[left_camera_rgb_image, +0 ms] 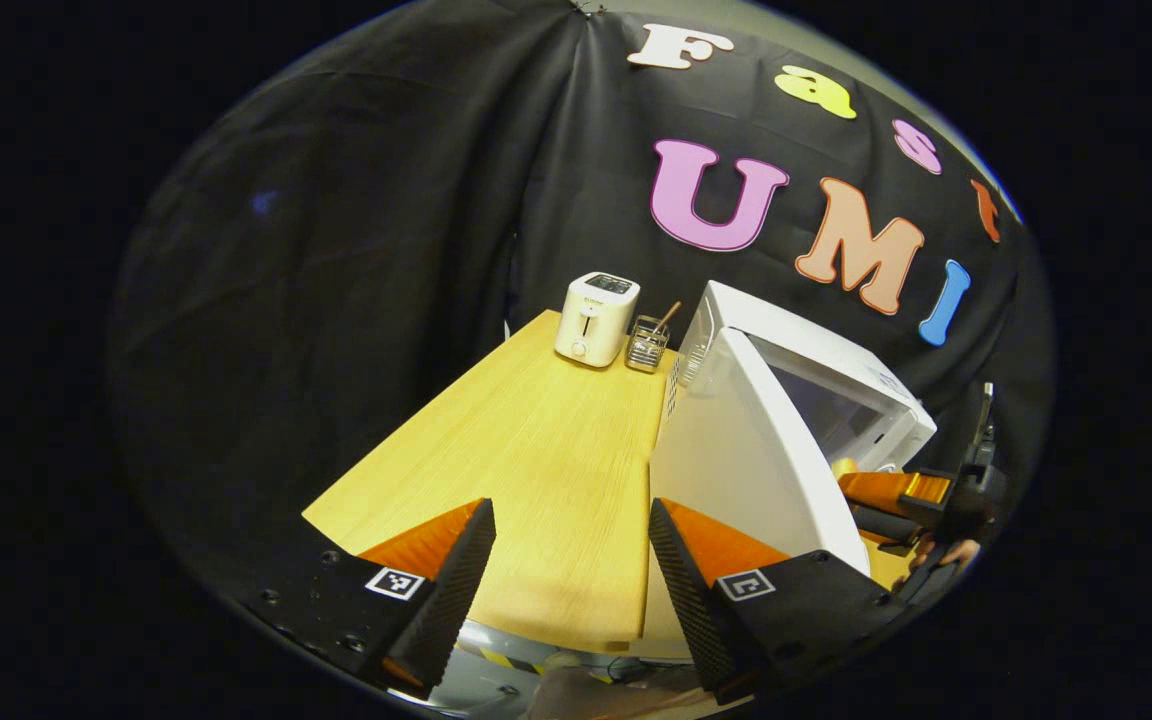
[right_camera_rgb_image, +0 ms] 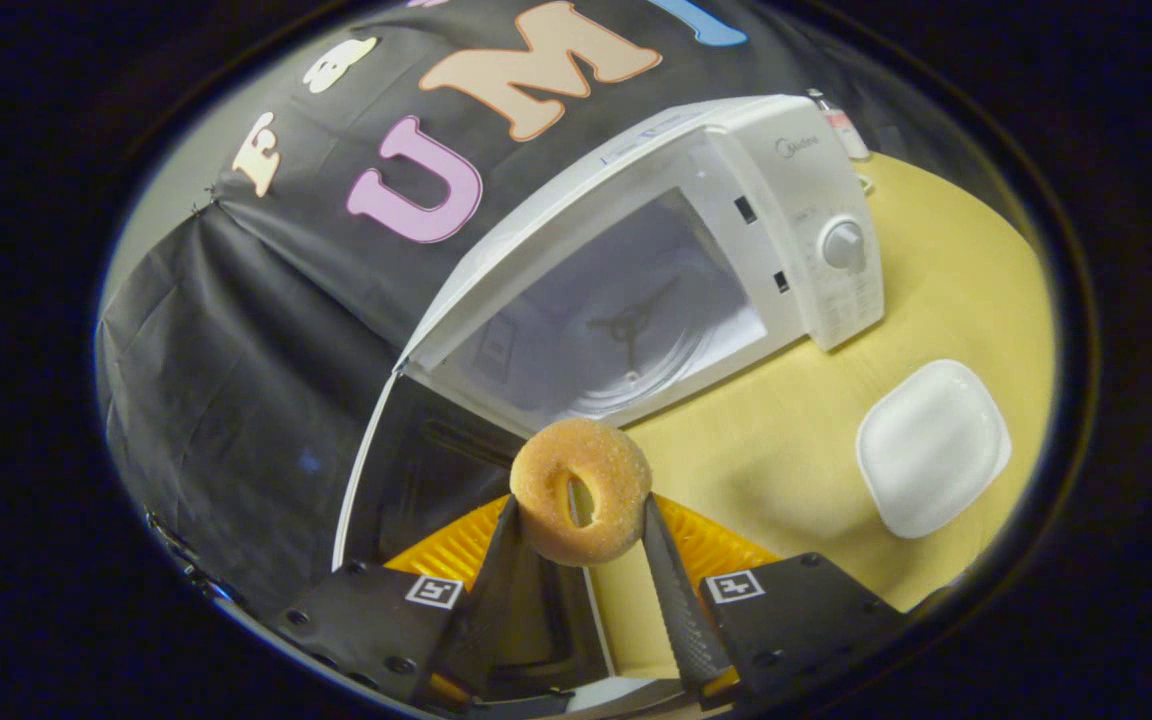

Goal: Open the microwave oven with the left hand, put the food in, and close the microwave oven.

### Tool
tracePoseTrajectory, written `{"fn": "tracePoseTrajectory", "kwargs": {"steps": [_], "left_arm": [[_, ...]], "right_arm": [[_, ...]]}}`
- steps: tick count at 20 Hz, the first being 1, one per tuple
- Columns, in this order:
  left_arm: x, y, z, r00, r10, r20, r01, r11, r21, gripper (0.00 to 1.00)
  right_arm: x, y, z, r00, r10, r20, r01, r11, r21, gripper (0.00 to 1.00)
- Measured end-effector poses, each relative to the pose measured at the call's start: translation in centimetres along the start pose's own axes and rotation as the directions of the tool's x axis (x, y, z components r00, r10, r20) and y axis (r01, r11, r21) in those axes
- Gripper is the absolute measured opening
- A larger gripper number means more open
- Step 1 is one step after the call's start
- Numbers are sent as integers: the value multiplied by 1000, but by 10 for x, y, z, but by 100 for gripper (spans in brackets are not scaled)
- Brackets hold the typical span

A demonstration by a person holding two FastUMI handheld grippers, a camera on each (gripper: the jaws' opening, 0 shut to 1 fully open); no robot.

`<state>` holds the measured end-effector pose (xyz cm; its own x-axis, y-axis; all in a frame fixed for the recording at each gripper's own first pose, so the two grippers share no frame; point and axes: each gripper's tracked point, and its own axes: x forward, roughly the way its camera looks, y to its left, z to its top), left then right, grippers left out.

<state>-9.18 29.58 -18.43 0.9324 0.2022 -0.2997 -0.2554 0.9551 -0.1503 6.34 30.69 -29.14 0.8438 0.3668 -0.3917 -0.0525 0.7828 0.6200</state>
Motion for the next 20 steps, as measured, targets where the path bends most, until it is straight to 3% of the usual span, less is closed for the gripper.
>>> {"fn": "tracePoseTrajectory", "kwargs": {"steps": [4,11,15,20], "left_arm": [[-5,-8,-7,1000,0,-5,0,999,-33,91],[-5,-14,-6,1000,14,-4,-14,1000,1,91],[-7,-8,-8,998,56,-3,-56,998,-5,91],[-19,9,-22,992,126,-26,-127,991,-50,91]], "right_arm": [[27,9,23,997,5,73,-6,1000,21,66],[85,-5,59,976,-101,192,85,992,89,68],[117,-19,68,962,-158,223,155,987,31,68],[145,-20,75,955,-180,235,191,981,-25,68]]}}
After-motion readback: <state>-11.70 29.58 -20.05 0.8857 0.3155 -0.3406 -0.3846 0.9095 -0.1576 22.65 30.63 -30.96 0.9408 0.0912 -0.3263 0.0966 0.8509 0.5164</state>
